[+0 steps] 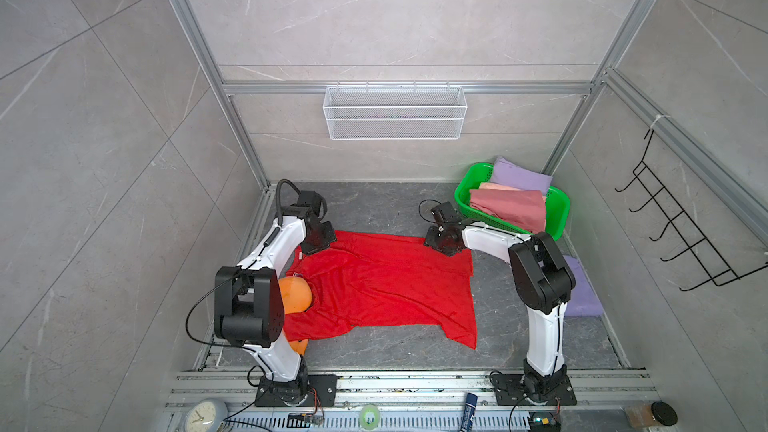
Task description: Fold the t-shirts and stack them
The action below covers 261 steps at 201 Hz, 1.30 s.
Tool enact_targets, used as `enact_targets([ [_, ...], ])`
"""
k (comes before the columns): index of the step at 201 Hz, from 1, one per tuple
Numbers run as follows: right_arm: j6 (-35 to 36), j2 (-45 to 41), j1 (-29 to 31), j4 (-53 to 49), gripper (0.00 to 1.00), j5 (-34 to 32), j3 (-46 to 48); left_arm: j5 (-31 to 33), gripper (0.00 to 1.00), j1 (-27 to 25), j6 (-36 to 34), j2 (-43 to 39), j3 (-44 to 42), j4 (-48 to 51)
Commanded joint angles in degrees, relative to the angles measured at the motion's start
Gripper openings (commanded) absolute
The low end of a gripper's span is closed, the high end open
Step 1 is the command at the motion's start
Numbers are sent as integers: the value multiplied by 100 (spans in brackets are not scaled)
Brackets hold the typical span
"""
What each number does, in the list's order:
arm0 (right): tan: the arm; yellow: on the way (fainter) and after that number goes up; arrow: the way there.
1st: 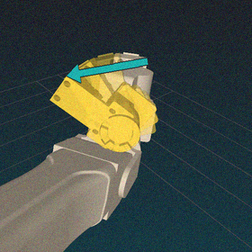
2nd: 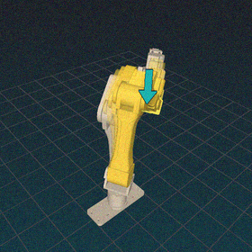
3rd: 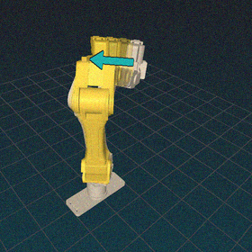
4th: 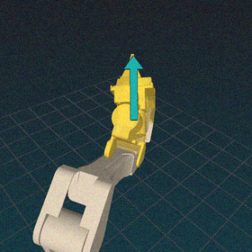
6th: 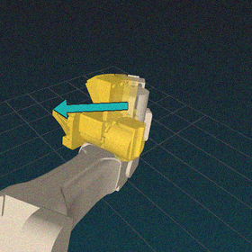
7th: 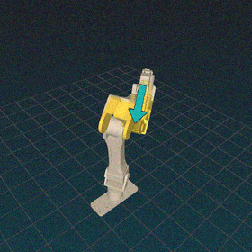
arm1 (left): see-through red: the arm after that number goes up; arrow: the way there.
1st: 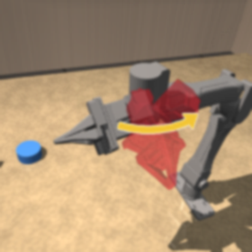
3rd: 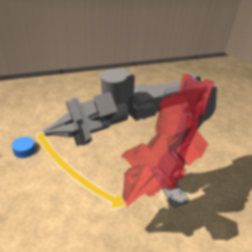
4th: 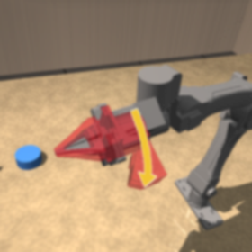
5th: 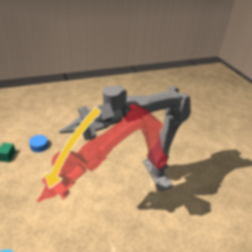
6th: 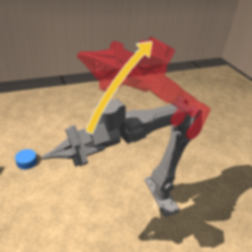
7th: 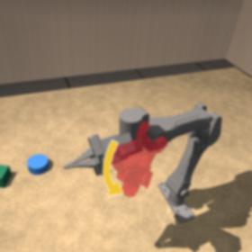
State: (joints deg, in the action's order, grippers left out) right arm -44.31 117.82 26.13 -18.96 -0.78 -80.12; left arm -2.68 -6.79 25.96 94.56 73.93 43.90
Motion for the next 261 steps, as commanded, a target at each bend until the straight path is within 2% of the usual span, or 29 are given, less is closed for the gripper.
enact_targets([
  [1,175,282,-55,-142,59,182,-151,122,2,-24,137,-168,-108,8],
  [38,226,360,-82,-198,58,227,-250,35,1,-123,196,-89,-11,-175],
  [77,49,383,-91,-125,58,235,-187,-145,0,-416,105,-519,-199,449],
  [114,-192,222,-86,137,58,218,116,-812,0,-678,463,-1162,-690,1019],
  [127,-258,134,-90,255,58,218,303,-997,9,-778,552,-1322,-885,1147],
  [144,-319,16,-93,344,58,235,532,-1236,29,-824,530,-1452,-953,1326],
  [166,-357,-172,-94,518,58,279,766,-909,45,-809,418,-1509,-575,1495],
  [184,-350,-310,-80,598,58,275,852,-680,50,-798,306,-1251,-71,1519],
  [211,-345,-584,-24,731,59,52,970,-732,54,-699,335,-525,598,1302],
  [243,-427,-919,45,771,60,-319,1149,-1006,59,-369,551,480,1212,1166],
  [261,-569,-1086,78,772,60,-468,1354,-952,60,-120,648,962,1496,1262],
])
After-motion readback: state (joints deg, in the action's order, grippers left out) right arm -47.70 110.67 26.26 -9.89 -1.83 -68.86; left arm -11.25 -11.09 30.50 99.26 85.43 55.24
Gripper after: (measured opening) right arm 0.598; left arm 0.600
